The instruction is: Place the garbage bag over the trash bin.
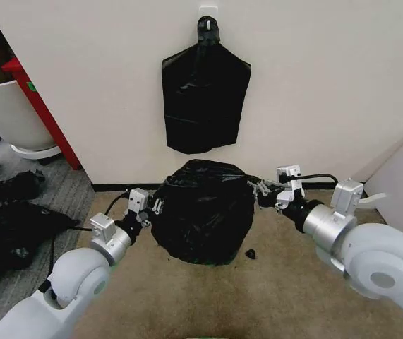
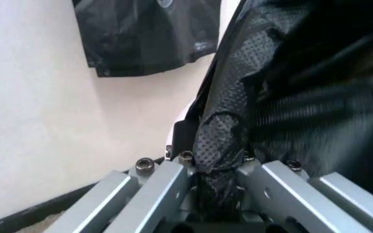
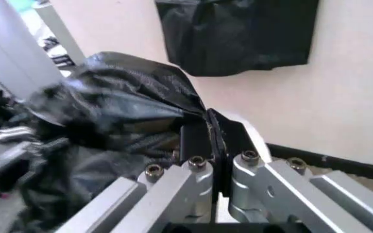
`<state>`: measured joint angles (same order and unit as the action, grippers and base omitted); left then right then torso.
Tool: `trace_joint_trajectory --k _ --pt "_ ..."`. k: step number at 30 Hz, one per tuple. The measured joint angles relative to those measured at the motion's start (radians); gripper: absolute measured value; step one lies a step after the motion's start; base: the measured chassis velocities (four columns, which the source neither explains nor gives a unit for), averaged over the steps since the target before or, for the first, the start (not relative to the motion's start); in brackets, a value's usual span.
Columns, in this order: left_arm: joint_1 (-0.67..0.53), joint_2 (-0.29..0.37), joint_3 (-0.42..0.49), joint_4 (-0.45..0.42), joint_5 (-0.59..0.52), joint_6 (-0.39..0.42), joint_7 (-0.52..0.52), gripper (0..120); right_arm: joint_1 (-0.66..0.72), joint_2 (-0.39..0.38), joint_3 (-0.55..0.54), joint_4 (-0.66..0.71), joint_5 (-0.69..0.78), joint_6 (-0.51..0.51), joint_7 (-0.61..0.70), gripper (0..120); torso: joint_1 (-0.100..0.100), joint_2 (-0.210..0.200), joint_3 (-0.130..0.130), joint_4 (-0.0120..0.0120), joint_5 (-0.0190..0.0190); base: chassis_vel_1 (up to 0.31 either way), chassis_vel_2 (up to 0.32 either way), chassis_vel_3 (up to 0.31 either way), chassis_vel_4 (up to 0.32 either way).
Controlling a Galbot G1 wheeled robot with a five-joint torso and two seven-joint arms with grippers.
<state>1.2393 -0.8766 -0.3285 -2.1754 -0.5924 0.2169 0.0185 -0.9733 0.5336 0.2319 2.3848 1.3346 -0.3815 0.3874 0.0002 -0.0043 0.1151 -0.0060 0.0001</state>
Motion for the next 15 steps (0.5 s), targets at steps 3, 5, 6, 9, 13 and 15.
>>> trace_joint_trajectory --k 3,5,6,9,13,15 --pt "0.0 -0.001 -0.003 0.001 -0.005 -0.01 0.01 0 0.002 -0.012 0.0 -0.024 -0.008 -0.004 -0.017 0 0.0 0.0 0.0 0.0 0.0 0.0 0.0 0.0 0.0" --pt "0.0 -0.004 -0.005 0.002 -0.011 -0.015 0.019 0 0.003 -0.019 -0.003 -0.043 -0.014 -0.007 -0.034 0 0.0 0.0 0.0 0.0 0.0001 0.0 0.0 0.0 0.0" --pt "0.001 -0.006 -0.006 0.003 -0.014 -0.02 0.025 0 0.003 -0.021 -0.004 -0.056 -0.019 -0.009 -0.043 0 0.0 0.0 0.0 0.0 0.0 0.0 0.0 0.0 0.0" --pt "0.006 -0.009 -0.007 0.006 -0.02 -0.028 0.031 0 0.0 -0.025 -0.006 -0.074 -0.032 -0.009 -0.065 0 0.0 0.0 0.0 0.0 0.0002 0.0 0.0 0.0 0.0" --pt "0.009 -0.015 -0.007 0.01 -0.037 -0.037 0.034 0 -0.013 -0.029 -0.007 -0.095 -0.054 -0.01 -0.094 0 0.0 0.0 0.0 0.0001 0.0 0.0 0.0 0.0 0.0" --pt "0.009 -0.017 -0.007 0.011 -0.055 -0.041 0.034 0 -0.028 -0.029 -0.007 -0.11 -0.08 -0.01 -0.111 0 0.0 0.0 0.0 0.0 0.0 0.0 0.0 0.0 0.0"
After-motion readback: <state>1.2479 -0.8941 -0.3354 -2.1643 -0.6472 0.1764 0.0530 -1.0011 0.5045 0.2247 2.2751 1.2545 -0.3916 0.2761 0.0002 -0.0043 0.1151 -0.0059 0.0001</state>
